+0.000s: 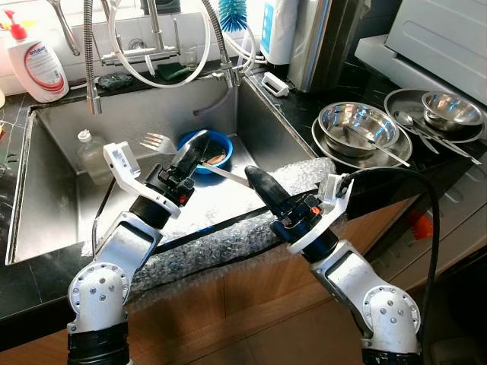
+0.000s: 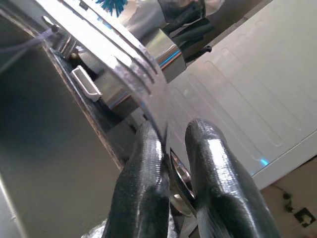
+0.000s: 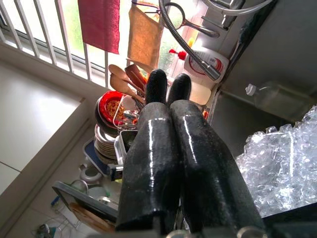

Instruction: Kitchen organization

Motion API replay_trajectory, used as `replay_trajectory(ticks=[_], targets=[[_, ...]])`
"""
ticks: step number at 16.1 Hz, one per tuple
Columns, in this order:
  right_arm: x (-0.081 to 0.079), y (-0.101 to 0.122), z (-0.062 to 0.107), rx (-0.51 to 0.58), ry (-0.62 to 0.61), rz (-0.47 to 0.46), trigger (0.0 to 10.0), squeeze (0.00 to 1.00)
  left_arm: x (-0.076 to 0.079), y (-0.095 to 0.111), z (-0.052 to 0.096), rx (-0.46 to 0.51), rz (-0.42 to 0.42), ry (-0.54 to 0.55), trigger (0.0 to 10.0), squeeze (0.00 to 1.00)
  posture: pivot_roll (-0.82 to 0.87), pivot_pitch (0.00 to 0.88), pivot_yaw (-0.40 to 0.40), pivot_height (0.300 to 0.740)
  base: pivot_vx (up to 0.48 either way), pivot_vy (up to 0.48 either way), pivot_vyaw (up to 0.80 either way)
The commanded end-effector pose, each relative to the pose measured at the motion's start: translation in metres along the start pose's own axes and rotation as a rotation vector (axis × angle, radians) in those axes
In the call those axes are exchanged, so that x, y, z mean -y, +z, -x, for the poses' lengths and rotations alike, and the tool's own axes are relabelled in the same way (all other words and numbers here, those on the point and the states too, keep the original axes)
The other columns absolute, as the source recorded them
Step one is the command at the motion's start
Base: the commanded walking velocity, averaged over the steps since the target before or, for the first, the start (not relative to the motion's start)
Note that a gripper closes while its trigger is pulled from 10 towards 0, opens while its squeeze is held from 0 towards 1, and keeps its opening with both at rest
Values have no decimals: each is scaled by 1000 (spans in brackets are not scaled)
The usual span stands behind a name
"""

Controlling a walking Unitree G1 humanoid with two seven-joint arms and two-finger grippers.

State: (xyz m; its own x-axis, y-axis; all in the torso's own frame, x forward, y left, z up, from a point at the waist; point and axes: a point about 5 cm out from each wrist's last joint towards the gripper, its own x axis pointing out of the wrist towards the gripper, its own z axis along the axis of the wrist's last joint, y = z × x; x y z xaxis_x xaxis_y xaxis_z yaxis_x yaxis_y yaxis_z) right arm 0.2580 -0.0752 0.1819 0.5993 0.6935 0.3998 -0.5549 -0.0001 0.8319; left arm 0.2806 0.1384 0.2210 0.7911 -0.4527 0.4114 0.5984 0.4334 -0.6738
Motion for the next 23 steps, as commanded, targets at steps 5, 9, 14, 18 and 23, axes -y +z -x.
replay_trajectory(ticks=[5, 9, 14, 18, 23], targets=[[-2, 0, -6, 53, -8, 14, 10000, 0, 3, 5, -2, 18, -15, 7, 0, 0, 5, 88, -26, 740, 0, 0, 0], [4, 6, -6, 95, -47, 16, 10000, 365, 0, 13, 0, 75, 36, 29, 0, 0, 8, 74, -29, 740, 0, 0, 0], [7, 9, -6, 119, -60, 18, 10000, 1000, -4, 15, 1, 92, 49, 65, 0, 0, 8, 63, -29, 740, 0, 0, 0], [8, 10, -8, 126, -70, 24, 10000, 1000, -7, 27, 1, 168, 61, 101, 0, 0, 7, 67, -31, 740, 0, 0, 0], [9, 15, -8, 132, -103, 88, 10000, 0, -13, 56, 0, 360, 49, 189, 0, 0, 2, 78, -28, 740, 0, 0, 0]])
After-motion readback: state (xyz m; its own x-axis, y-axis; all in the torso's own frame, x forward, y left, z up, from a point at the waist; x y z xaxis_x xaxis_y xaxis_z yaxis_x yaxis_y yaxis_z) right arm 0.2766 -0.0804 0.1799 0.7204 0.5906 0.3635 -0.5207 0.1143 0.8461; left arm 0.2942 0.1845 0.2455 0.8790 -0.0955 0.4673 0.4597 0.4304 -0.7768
